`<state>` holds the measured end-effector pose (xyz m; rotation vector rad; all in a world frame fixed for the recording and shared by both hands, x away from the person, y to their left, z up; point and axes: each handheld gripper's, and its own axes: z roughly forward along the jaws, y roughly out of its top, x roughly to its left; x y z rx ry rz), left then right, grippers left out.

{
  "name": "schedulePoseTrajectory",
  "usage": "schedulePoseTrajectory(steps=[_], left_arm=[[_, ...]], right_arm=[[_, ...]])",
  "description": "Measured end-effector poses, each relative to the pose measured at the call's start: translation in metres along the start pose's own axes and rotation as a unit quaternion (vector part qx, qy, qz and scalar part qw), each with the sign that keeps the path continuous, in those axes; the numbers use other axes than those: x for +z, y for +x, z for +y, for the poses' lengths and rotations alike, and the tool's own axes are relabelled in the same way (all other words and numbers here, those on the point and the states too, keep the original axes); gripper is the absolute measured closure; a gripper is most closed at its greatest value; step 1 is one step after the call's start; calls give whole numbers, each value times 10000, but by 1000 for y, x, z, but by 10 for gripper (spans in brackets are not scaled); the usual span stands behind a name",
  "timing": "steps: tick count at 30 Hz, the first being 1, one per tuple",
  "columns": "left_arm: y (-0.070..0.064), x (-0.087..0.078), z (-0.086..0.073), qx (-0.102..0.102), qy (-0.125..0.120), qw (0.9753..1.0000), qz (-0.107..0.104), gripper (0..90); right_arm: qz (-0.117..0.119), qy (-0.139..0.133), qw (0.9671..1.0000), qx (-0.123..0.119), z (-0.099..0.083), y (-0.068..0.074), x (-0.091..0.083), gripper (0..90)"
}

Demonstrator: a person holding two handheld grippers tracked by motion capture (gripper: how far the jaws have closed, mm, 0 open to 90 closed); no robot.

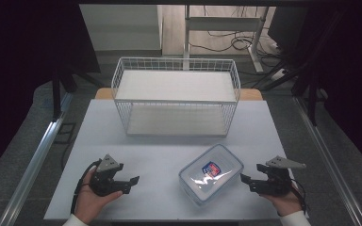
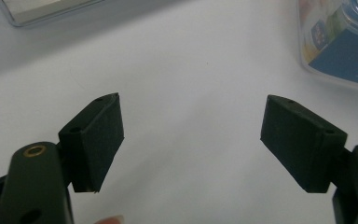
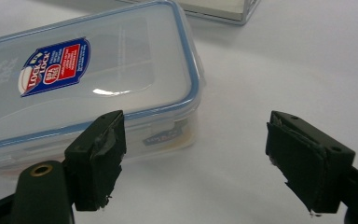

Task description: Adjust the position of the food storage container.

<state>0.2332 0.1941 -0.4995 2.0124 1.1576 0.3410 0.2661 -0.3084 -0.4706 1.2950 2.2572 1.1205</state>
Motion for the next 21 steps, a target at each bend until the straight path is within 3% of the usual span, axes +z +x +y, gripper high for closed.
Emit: schedulePoseTrajectory(steps=[4, 8, 21], left_arm=[[2, 0, 1, -19, -18, 10000, -10, 209], [2, 3, 1, 6, 25, 10000, 6, 209], [-4, -2, 2, 145, -9, 9999, -49, 205]], right_arm=[[19, -20, 10000, 82, 0, -1, -1, 215], [-135, -67, 9999, 48, 0, 1, -4, 227], [-63, 36, 9999, -92, 6, 5, -2, 276]])
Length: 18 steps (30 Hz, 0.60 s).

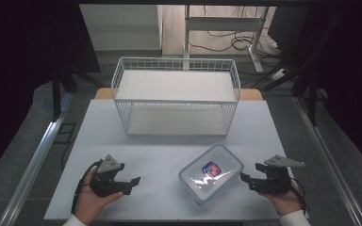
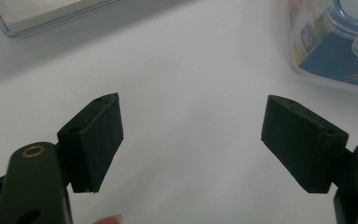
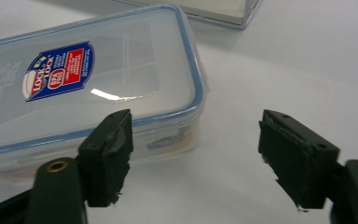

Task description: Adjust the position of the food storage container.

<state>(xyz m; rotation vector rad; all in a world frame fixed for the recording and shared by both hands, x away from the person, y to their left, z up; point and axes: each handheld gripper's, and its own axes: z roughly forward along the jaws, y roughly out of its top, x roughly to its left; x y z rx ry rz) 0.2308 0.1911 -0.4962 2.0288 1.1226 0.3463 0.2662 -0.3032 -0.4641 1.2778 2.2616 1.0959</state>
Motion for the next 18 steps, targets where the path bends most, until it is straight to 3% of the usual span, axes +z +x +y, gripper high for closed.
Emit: schedulePoseTrajectory(steps=[3, 11, 12, 15, 16, 17, 18], left_arm=[[1, -1, -1, -28, -11, 10000, 14, 205], [1, -1, -1, -60, -23, 10000, -31, 205], [0, 0, -1, -66, -14, 10000, -31, 205], [0, 0, -1, -74, -6, 10000, -20, 205], [0, 0, -1, -74, -6, 10000, -20, 205], [1, 0, -1, -74, -9, 10000, -6, 208], [1, 0, -1, -74, -9, 10000, -6, 209]], right_arm=[[67, 40, 9999, -85, 3, 1, -2, 295], [411, 245, 9970, -614, 10, 18, -6, 451], [560, 310, 9956, -688, 12, 24, -8, 505], [915, 396, 9910, -893, 13, 33, -10, 553], [915, 396, 9910, -893, 13, 33, -10, 553], [1097, 427, 9869, -1102, 12, 42, -10, 571], [1097, 427, 9869, -1102, 12, 42, -10, 571]])
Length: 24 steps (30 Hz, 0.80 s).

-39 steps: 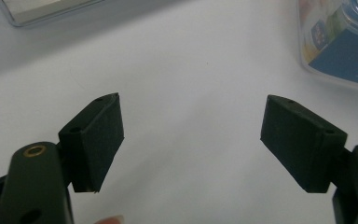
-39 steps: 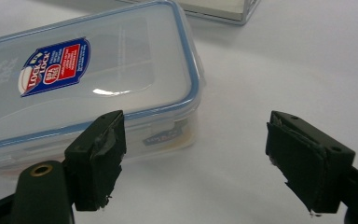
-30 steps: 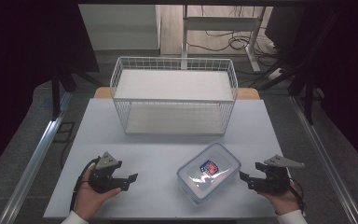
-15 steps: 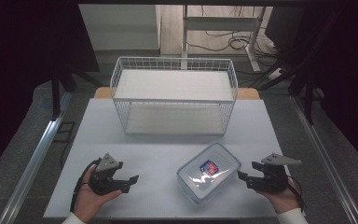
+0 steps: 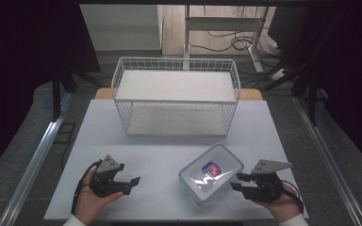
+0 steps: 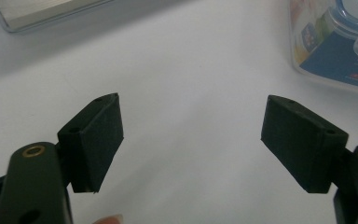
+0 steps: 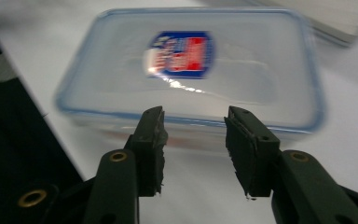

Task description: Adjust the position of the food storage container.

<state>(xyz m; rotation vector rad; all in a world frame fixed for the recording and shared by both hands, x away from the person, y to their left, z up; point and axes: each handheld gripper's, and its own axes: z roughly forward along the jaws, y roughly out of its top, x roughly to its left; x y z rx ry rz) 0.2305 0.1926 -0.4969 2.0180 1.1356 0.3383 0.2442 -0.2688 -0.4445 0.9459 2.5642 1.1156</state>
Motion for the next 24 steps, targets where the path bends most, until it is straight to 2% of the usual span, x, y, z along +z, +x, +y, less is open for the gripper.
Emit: schedulePoseTrajectory(steps=[2, 3, 4, 5, 6, 7, 12, 15, 24], left_arm=[[0, 0, 0, -15, 5, 10000, 7, 209], [0, 1, 0, -32, 33, 10000, 2, 210], [0, 1, 0, -32, 33, 10000, 2, 210], [0, 2, 0, -23, 49, 10000, -11, 210], [0, 2, 0, -23, 49, 10000, -11, 210], [-1, 2, 0, -39, 26, 10000, -17, 210], [-1, 1, 0, -27, 34, 10000, -6, 210], [0, 2, 0, -37, 56, 10000, -14, 211], [0, 2, 0, -63, 51, 10000, -35, 211]], right_arm=[[126, 66, 9997, -197, -1, 10, 4, 594], [267, 166, 9988, -373, -2, 20, 8, 637], [267, 166, 9988, -373, -2, 20, 8, 637], [469, 363, 9968, -536, -4, 29, 14, 730], [469, 363, 9968, -536, -4, 29, 14, 730], [677, 555, 9944, -599, -5, 34, 19, 787], [716, 992, 9891, -825, -10, 41, 42, 878], [667, 1169, 9859, -996, -11, 46, 52, 886], [702, 1318, 9811, -1231, -10, 56, 66, 888]])
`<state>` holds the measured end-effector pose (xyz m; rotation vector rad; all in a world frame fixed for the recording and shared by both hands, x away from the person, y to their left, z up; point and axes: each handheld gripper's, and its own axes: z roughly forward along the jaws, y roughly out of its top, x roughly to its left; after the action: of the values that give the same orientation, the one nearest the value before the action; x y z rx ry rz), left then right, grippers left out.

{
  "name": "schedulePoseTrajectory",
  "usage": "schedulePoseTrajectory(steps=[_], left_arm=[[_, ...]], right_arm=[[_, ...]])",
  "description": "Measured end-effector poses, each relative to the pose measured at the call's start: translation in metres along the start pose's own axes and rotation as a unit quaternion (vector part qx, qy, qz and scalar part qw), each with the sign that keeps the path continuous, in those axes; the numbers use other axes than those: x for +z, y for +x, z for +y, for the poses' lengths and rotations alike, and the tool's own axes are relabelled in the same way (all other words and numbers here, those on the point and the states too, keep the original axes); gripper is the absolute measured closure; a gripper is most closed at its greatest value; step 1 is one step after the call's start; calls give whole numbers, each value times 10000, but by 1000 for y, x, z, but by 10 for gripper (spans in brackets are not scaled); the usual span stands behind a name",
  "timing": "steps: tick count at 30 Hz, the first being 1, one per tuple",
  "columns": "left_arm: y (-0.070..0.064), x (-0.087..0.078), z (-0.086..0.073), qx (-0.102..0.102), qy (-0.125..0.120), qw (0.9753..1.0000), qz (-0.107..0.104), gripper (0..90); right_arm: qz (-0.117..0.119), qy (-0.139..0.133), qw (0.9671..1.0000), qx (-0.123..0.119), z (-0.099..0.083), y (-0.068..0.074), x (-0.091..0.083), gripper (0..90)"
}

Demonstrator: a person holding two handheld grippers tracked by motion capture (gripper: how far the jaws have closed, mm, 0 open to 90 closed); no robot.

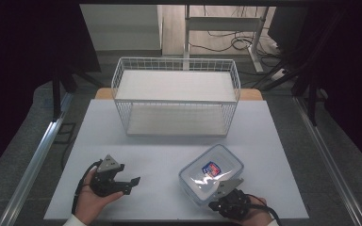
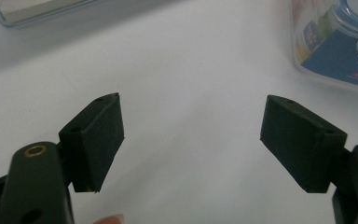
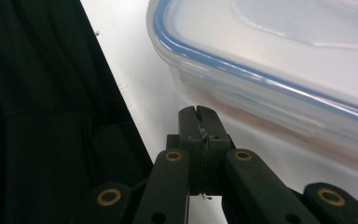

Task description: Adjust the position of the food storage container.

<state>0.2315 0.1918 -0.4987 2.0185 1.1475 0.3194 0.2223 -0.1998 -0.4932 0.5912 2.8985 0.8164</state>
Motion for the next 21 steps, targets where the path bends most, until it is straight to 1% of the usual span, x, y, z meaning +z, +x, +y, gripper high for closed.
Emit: schedulePoseTrajectory(steps=[3, 4, 7, 9, 13, 14, 17, 21], left_arm=[[1, 0, 0, -1, 18, 10000, -7, 211], [1, 0, 0, -8, 21, 10000, -10, 211], [1, 0, 0, -22, 18, 10000, -19, 211], [1, 0, 0, -28, 16, 10000, -21, 211], [1, 0, 0, -41, 30, 10000, -37, 211], [1, 1, 0, -48, 31, 10000, -42, 211], [1, 1, 0, -57, 27, 10000, -49, 211], [1, 2, -1, -97, 12, 9999, -60, 211]], right_arm=[[2, 33, 10000, -21, 4, 2, 5, 888], [18, 77, 10000, 26, 5, 3, 6, 888], [20, 82, 10000, -21, 8, 5, 11, 888], [14, 94, 10000, 4, 9, 6, 12, 889], [-93, 28, 10000, -24, 16, 9, 18, 889], [-117, 45, 9999, 39, 17, 10, 19, 889], [-161, 7, 9999, 41, 21, 11, 22, 889], [-331, -53, 9994, 81, 32, 12, 31, 889]])
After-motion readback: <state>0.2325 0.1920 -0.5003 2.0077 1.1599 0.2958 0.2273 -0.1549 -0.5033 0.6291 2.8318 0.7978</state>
